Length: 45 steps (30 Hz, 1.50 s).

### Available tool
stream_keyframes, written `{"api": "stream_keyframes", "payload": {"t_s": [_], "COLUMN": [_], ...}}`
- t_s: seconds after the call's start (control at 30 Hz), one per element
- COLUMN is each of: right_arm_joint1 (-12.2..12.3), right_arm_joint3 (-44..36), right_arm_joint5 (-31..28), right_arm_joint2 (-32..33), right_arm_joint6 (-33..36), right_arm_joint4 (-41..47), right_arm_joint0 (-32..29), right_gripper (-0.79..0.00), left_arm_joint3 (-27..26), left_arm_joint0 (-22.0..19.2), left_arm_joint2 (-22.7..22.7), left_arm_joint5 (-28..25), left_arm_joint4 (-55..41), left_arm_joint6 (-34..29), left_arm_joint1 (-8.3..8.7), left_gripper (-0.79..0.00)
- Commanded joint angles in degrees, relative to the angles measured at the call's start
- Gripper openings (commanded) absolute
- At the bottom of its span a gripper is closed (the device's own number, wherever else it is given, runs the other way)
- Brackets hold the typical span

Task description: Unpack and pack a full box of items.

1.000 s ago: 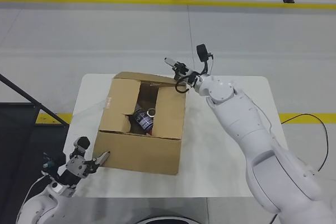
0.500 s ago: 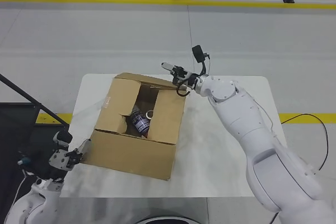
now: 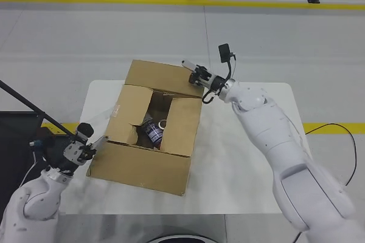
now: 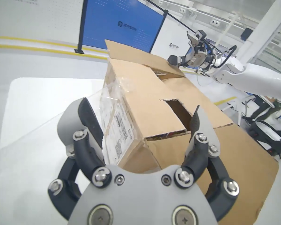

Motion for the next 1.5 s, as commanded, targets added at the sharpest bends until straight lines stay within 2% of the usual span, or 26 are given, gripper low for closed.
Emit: {"api": "stream_keyframes", "payload": {"t_s": [0.0, 0.37, 0.73, 1.0, 1.27, 1.47], "right_arm_joint1": [0.6, 3.6, 5.8, 6.8, 7.4, 6.6], "right_arm_joint3": [-1.0, -10.1, -21.6, -27.3, -32.9, -35.3], "right_arm_joint5": [-0.6, 1.0, 6.1, 8.5, 12.2, 17.9], "right_arm_joint2": [0.8, 4.6, 7.8, 9.5, 9.0, 5.5], "right_arm_joint6": [0.7, 2.0, 3.7, 10.0, 16.5, 18.3], "right_arm_joint4": [0.0, -1.7, -4.5, -3.8, -5.4, -7.8], "right_arm_joint0": [-0.6, -4.5, -8.9, -11.1, -12.7, -12.9], "right_gripper": [0.000, 0.000, 0.000, 0.000, 0.000, 0.000], "left_arm_joint3": [0.8, 1.0, -0.3, -2.4, -3.7, -4.3], "left_arm_joint0": [-1.3, -2.3, 0.1, 2.5, 4.2, 6.3], "left_arm_joint2": [0.4, 2.0, 2.0, 2.4, 2.4, -0.1], "left_arm_joint5": [-1.4, -4.7, -8.5, -11.0, -12.3, -9.0], "left_arm_joint4": [-0.4, -0.7, -2.0, -0.1, 2.6, 2.5], "left_arm_joint6": [-1.8, -5.2, -6.0, -5.3, -3.7, 2.0], "left_arm_joint1": [0.25, 0.99, 1.66, 1.96, 2.20, 2.01], "left_gripper": [0.000, 0.000, 0.000, 0.000, 0.000, 0.000]}}
